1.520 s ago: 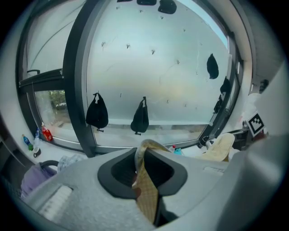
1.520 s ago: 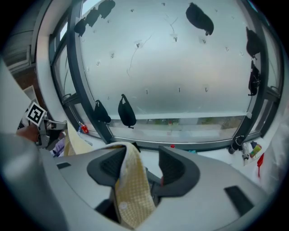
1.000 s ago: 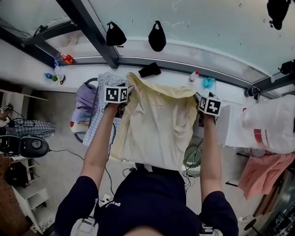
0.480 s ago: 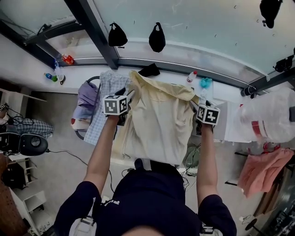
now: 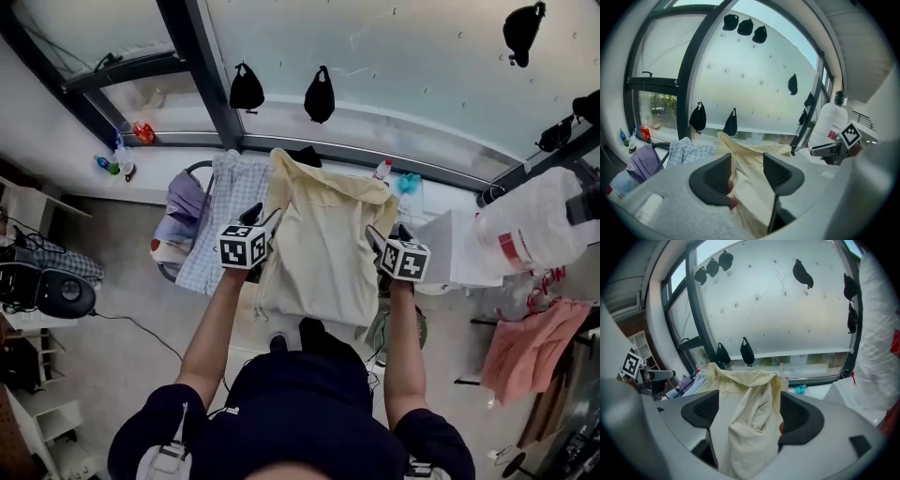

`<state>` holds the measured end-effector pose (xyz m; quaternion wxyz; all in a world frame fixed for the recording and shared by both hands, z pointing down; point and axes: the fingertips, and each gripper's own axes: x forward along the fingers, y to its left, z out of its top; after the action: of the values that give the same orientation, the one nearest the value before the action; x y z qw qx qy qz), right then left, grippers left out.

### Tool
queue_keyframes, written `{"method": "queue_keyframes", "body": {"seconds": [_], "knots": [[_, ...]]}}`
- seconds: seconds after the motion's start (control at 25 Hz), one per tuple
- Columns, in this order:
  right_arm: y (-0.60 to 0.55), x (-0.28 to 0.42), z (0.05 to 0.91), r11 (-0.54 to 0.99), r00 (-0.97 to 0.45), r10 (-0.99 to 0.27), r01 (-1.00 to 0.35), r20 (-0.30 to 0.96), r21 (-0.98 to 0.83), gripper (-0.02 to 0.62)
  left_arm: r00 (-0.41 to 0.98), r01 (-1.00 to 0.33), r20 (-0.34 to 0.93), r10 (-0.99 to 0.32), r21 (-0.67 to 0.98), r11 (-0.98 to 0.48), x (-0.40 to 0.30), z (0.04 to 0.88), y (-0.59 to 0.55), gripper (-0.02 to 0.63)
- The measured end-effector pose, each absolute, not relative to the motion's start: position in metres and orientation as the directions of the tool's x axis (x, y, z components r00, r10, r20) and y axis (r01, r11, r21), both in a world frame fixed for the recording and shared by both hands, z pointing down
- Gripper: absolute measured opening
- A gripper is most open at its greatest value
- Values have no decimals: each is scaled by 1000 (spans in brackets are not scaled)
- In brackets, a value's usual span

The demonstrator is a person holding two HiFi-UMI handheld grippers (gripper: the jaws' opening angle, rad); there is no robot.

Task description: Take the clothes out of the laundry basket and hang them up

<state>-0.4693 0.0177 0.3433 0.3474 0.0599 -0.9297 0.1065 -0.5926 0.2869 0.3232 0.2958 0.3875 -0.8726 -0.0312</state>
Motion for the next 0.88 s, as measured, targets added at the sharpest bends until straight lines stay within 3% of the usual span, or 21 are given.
{"method": "queue_keyframes", "body": {"seconds": [0.44,0.88], "knots": [[95,-394,309,969,-821,-62,-186,568,-163,394,-588,-653,392,-707,285,701,-512,298,342,218],[163,-328,307,978,-854,-59,-152,517,-140,394,-596,-653,411,-690,251,714,-422,306,405,218]]}}
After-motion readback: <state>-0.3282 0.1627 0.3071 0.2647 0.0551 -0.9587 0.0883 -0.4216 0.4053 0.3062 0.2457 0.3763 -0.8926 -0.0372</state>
